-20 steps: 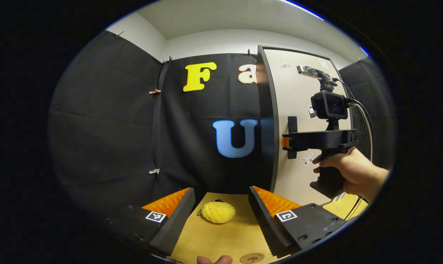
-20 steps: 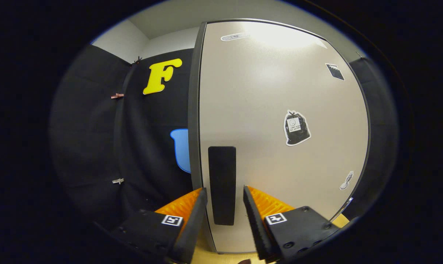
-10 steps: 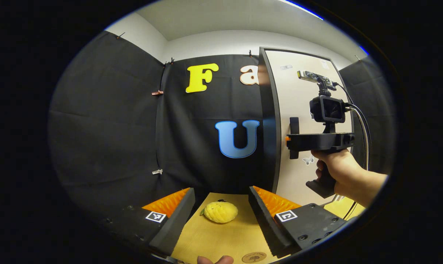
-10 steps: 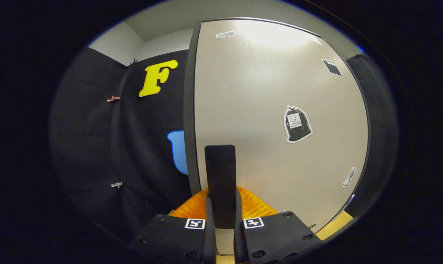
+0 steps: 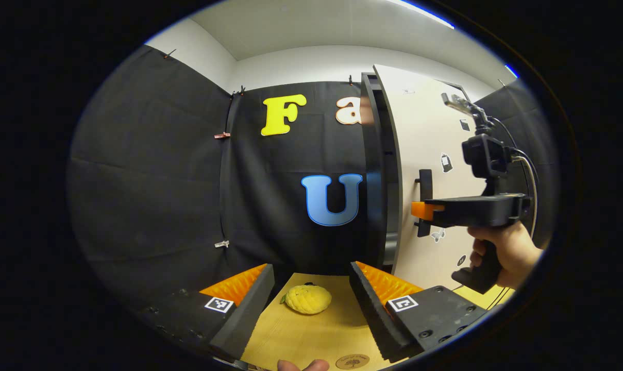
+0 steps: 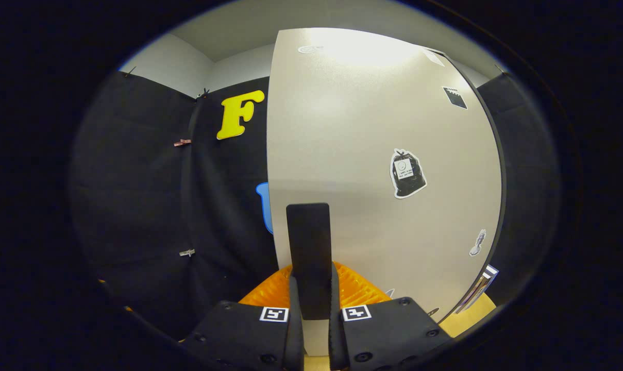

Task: Open the cabinet door with the right hand, grasp the bottle in the cabinet with the left hand and place it on the coaster, then close the cabinet door with the right hand.

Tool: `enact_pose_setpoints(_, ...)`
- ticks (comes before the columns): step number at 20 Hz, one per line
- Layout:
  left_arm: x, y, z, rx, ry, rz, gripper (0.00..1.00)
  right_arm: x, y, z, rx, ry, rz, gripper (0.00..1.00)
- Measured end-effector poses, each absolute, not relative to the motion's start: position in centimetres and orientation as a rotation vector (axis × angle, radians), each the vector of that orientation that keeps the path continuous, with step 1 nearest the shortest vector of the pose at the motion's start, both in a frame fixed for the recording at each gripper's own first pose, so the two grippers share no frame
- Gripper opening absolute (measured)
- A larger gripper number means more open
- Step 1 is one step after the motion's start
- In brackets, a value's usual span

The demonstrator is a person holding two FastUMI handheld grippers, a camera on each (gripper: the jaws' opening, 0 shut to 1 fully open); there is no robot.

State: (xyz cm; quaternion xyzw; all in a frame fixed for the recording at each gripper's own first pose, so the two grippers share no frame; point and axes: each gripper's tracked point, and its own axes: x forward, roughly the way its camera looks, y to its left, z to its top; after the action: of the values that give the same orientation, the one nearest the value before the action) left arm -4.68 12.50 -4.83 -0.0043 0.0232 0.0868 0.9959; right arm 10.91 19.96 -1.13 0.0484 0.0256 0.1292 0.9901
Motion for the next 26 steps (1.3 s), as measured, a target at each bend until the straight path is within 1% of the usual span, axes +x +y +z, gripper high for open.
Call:
enact_pose_setpoints(11,-5.3,8.2,-3.8,-0.016,0.036,0.150,0.93,0.2,13.5,-0.9,0.117,0.052,0.342,0.23)
enact_pose_setpoints(16,-4.9,5.7,-2.9,-0.023,0.026,0.129,0.93,-2.2,10.6,-0.4,0.118,0.063,0.354,0.23)
enact_pose_setpoints(21,-4.1,2.5,-1.9,-0.036,0.010,0.082,0.93,-4.0,6.9,-0.3,0.084,0.079,0.334,0.22)
enact_pose_setpoints(26,-3.5,-0.5,-1.0,-0.019,-0.003,0.032,0.93,-5.5,1.8,-0.1,0.067,0.085,0.236,0.22)
